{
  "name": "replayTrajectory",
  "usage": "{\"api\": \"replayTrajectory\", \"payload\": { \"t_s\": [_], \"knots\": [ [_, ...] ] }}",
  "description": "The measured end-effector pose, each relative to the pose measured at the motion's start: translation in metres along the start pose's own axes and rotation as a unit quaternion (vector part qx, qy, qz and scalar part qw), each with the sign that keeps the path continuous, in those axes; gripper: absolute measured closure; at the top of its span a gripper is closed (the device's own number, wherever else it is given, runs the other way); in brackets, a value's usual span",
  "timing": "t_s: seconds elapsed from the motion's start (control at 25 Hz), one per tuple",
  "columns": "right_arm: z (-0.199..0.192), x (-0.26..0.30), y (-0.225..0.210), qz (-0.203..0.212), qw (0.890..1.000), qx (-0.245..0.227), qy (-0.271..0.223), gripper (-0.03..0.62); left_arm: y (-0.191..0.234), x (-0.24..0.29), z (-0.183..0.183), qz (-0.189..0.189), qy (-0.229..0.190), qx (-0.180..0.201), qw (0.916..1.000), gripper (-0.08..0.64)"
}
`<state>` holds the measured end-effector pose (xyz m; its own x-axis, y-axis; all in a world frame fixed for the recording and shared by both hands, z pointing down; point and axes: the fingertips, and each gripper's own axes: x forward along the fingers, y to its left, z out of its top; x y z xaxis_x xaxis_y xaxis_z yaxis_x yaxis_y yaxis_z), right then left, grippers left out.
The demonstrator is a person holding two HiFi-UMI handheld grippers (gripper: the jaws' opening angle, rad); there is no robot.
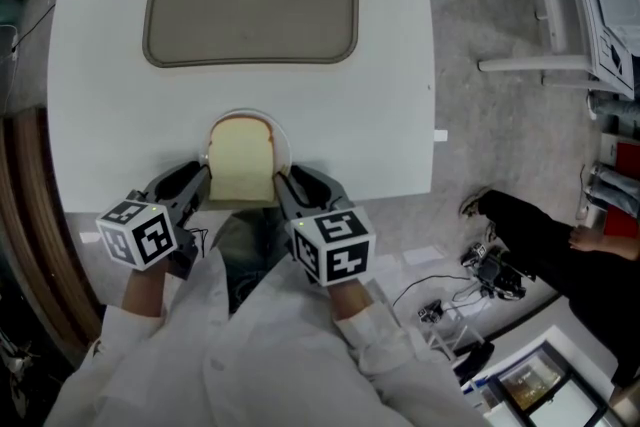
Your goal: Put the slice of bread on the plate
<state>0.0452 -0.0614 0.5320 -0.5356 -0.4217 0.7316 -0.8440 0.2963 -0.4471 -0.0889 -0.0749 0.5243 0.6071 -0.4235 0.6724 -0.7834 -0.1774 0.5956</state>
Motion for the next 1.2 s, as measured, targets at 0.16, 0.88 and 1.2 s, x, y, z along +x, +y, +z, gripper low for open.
{"api": "replayTrajectory", "payload": {
  "t_s": [0.16,0.88,1.2],
  "knots": [
    [0.0003,0.0015,-0.0001,0.000,1.000,-0.001,0.003,0.504,0.0013,0.0023,0.0016,0.002,0.003,0.000,1.0000,0.482],
    [-0.0002,0.0027,-0.0018,-0.004,1.000,0.014,-0.002,0.505,0.0030,0.0055,0.0004,0.006,0.008,-0.007,0.9999,0.492],
    [0.0005,0.0028,-0.0007,-0.001,1.000,0.025,0.014,0.506,0.0030,0.0037,0.0028,0.000,-0.002,-0.039,0.9992,0.499]
  ]
}}
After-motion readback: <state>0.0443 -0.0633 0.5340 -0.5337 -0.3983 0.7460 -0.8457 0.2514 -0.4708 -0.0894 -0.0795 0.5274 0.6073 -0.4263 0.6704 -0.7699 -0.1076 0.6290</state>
